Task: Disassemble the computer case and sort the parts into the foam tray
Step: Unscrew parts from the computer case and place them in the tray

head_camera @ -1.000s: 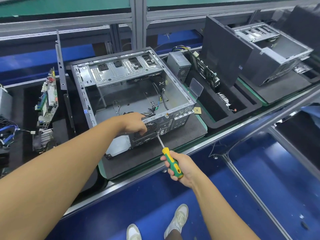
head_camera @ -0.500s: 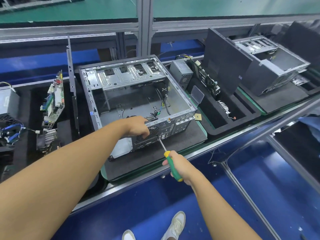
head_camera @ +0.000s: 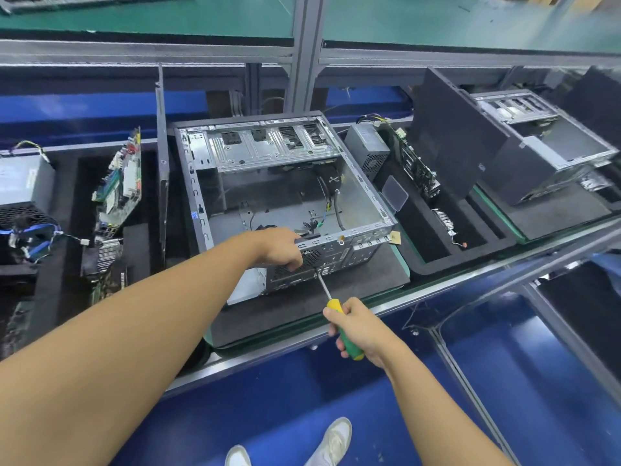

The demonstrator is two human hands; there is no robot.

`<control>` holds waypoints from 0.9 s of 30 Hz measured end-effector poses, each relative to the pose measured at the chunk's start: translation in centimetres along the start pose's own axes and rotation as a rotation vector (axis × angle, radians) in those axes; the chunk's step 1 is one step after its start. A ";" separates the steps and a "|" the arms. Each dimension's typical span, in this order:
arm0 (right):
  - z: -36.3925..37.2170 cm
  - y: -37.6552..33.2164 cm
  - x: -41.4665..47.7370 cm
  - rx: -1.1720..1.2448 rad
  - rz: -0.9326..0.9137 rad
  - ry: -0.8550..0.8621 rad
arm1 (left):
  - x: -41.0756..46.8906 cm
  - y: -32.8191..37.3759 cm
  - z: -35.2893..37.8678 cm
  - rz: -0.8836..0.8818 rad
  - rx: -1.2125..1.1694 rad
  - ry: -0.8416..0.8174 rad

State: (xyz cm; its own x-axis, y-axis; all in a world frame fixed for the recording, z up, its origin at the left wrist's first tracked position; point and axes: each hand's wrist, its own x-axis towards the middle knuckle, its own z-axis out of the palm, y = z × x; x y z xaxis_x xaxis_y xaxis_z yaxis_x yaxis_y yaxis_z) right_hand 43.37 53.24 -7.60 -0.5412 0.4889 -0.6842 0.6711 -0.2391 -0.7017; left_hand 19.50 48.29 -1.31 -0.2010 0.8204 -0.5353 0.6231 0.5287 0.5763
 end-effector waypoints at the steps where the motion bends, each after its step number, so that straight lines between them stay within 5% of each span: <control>1: -0.2 -0.1 0.0 0.048 0.038 -0.041 | 0.1 0.0 0.0 0.000 0.001 -0.001; 7: -0.9 0.1 -0.2 0.064 -0.014 -0.097 | 0.2 -0.1 0.0 0.000 0.021 0.010; 11: -0.4 0.9 -0.2 0.045 -0.115 0.069 | 0.3 -0.2 -0.1 0.005 0.047 -0.001; 16: 0.2 1.1 0.2 -0.019 -0.030 0.067 | 0.2 0.0 -0.1 -0.010 0.026 -0.001; 20: -0.3 0.0 0.3 0.176 0.092 -0.033 | 0.2 0.1 -0.1 -0.018 0.016 0.003; 27: -1.0 1.4 0.2 0.026 -0.124 0.098 | 0.0 0.1 -0.1 -0.027 -0.016 0.003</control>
State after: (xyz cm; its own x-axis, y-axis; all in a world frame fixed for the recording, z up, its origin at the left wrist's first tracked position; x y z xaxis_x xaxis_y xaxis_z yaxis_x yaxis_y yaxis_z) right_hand 44.73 53.87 -8.50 -0.5657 0.5955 -0.5704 0.5887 -0.1927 -0.7851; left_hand 19.51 48.35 -1.21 -0.2198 0.8066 -0.5488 0.6055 0.5538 0.5715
